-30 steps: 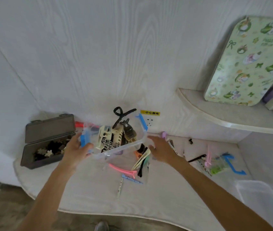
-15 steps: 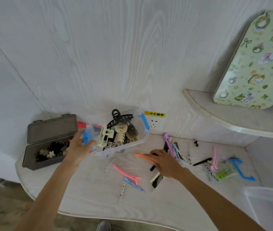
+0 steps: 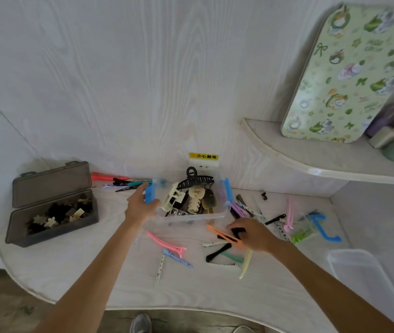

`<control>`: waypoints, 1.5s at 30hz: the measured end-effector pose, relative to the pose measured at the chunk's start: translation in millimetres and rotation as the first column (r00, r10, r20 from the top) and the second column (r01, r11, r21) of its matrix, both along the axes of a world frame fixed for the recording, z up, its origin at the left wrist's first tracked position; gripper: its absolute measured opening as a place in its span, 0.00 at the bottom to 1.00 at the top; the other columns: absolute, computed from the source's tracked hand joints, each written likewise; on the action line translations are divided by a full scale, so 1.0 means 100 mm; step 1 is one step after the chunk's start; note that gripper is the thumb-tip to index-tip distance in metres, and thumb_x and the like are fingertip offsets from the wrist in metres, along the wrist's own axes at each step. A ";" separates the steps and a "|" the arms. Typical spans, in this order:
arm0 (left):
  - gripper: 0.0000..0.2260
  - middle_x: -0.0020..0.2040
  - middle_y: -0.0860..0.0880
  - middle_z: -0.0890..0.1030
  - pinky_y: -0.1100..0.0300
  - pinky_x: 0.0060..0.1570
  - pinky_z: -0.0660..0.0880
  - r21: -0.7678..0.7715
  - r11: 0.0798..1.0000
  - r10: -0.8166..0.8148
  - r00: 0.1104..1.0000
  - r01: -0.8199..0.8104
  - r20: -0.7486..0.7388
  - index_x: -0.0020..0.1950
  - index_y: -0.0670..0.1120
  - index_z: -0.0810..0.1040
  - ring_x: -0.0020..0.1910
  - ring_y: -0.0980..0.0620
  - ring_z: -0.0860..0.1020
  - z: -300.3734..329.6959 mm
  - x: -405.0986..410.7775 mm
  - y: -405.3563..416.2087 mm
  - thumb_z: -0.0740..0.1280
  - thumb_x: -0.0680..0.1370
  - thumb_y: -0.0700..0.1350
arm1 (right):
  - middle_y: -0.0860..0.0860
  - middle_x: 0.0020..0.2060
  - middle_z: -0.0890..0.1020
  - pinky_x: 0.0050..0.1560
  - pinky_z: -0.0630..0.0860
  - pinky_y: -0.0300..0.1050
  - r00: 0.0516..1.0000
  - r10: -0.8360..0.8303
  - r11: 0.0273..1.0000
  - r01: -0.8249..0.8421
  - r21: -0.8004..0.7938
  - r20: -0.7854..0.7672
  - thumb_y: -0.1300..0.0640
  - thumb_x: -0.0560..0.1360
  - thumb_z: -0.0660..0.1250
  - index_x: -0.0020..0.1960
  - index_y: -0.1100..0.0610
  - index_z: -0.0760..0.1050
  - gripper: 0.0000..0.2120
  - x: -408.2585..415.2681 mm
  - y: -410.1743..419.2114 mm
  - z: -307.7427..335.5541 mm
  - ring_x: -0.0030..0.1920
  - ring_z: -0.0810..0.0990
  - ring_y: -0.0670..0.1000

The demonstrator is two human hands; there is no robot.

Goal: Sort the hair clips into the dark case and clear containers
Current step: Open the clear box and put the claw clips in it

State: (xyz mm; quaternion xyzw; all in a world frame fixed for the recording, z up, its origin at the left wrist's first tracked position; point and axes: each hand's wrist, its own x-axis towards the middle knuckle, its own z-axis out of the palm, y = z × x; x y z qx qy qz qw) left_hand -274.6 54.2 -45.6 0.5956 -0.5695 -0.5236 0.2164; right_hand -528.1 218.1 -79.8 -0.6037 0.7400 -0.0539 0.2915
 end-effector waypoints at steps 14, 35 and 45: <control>0.24 0.67 0.45 0.72 0.51 0.63 0.69 -0.202 0.977 0.078 0.995 -0.063 0.067 0.70 0.42 0.67 0.64 0.45 0.72 0.05 -0.15 0.16 0.67 0.76 0.48 | 0.42 0.44 0.80 0.44 0.74 0.31 0.840 -0.316 0.921 0.383 -0.070 0.442 0.60 0.68 0.74 0.52 0.53 0.80 0.13 0.13 0.18 0.42 0.44 0.79 0.44; 0.10 0.45 0.48 0.81 0.69 0.34 0.77 0.010 0.918 0.389 0.895 -0.397 -0.217 0.58 0.46 0.75 0.40 0.61 0.80 0.17 1.81 0.15 0.66 0.77 0.41 | 0.52 0.57 0.77 0.46 0.72 0.29 0.592 -0.111 0.994 0.079 0.080 0.798 0.62 0.77 0.61 0.60 0.57 0.74 0.12 2.82 -1.45 0.61 0.54 0.75 0.47; 0.10 0.43 0.47 0.82 0.52 0.43 0.76 -0.445 0.895 0.280 0.812 -0.029 0.511 0.56 0.48 0.77 0.46 0.45 0.78 -0.23 2.67 -0.55 0.67 0.76 0.47 | 0.48 0.76 0.54 0.73 0.55 0.50 0.931 0.363 0.931 -0.364 -0.022 -0.024 0.57 0.80 0.55 0.75 0.42 0.45 0.30 2.73 -1.83 0.10 0.76 0.52 0.53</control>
